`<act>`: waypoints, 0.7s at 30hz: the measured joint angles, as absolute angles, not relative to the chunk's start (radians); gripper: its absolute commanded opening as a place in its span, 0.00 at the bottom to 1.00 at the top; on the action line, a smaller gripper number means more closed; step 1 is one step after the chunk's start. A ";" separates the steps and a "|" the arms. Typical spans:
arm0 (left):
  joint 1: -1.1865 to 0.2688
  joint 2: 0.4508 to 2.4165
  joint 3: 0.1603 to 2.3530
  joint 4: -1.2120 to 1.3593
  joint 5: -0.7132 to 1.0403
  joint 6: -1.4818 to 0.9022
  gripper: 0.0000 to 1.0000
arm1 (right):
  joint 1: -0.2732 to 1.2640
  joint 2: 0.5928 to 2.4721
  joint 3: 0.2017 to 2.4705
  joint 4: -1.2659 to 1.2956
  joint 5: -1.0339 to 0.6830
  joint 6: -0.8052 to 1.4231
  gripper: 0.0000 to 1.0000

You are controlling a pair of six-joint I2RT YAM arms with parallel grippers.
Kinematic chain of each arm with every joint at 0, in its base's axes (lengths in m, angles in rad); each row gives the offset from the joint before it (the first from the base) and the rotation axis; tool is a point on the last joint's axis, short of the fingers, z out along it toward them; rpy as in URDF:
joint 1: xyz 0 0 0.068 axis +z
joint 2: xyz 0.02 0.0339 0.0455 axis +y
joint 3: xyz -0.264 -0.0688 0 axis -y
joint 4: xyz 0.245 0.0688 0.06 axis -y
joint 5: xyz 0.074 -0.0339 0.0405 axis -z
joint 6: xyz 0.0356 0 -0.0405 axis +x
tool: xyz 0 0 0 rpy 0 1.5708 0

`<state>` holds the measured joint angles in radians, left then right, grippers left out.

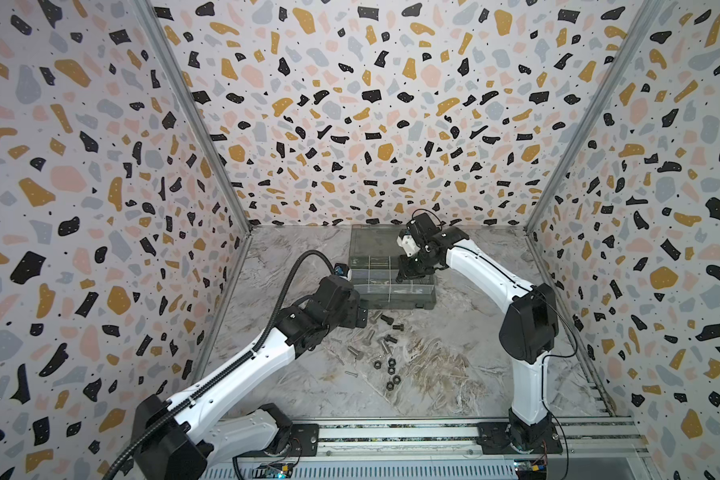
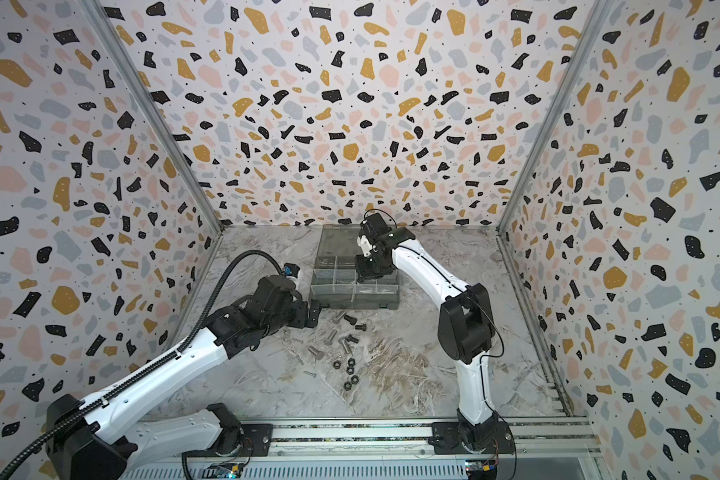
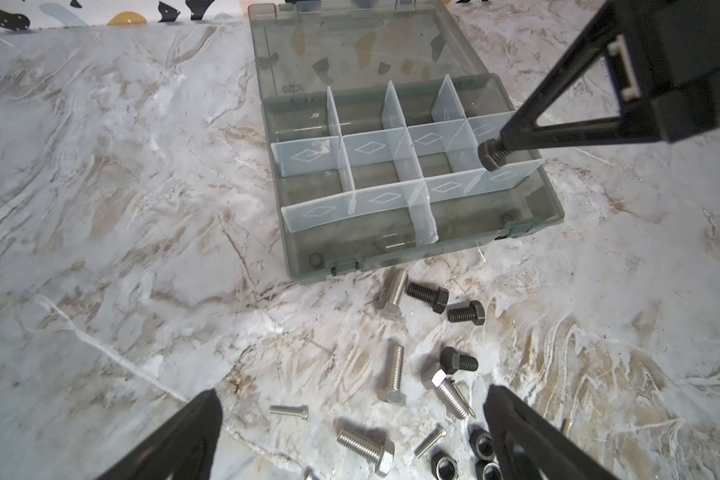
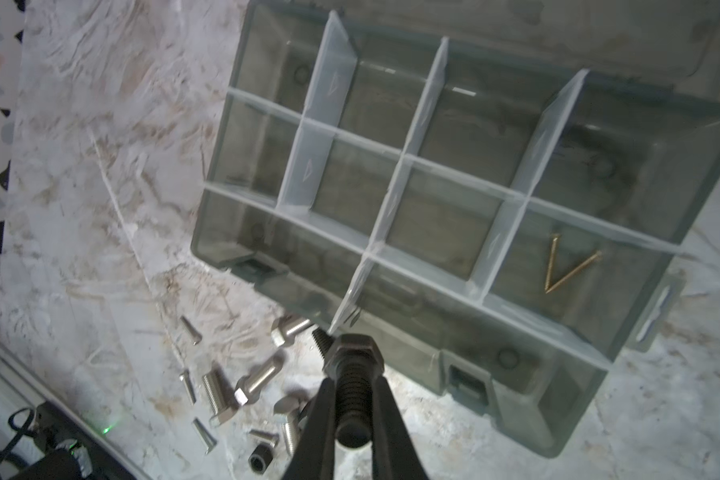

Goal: Sort the screws and nuts into containers
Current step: 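Carry the black bolt into an organizer compartment and open the right gripper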

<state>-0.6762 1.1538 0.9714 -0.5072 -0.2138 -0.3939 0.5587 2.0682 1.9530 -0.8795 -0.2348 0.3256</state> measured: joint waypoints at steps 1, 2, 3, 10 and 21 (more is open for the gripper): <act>-0.676 1.167 0.982 -0.501 -0.211 -0.389 1.00 | 0.548 2.099 1.982 -0.886 -0.234 0.323 0.06; -0.676 1.180 0.992 -0.494 -0.207 -0.385 1.00 | 0.539 2.127 2.006 -0.889 -0.235 0.319 0.06; -0.676 1.190 0.999 -0.492 -0.205 -0.382 1.00 | 0.532 2.153 2.024 -0.891 -0.235 0.318 0.06; -0.676 1.235 1.015 -0.470 -0.177 -0.373 1.00 | 0.494 2.302 2.116 -0.913 -0.244 0.315 0.07; -0.676 1.266 1.033 -0.471 -0.138 -0.354 1.00 | 0.474 2.342 2.133 -0.914 -0.266 0.301 0.30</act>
<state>-0.6762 1.2655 1.0332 -0.4709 -0.1383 -0.3542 0.4736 2.3417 2.1330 -0.9142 -0.2665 0.3008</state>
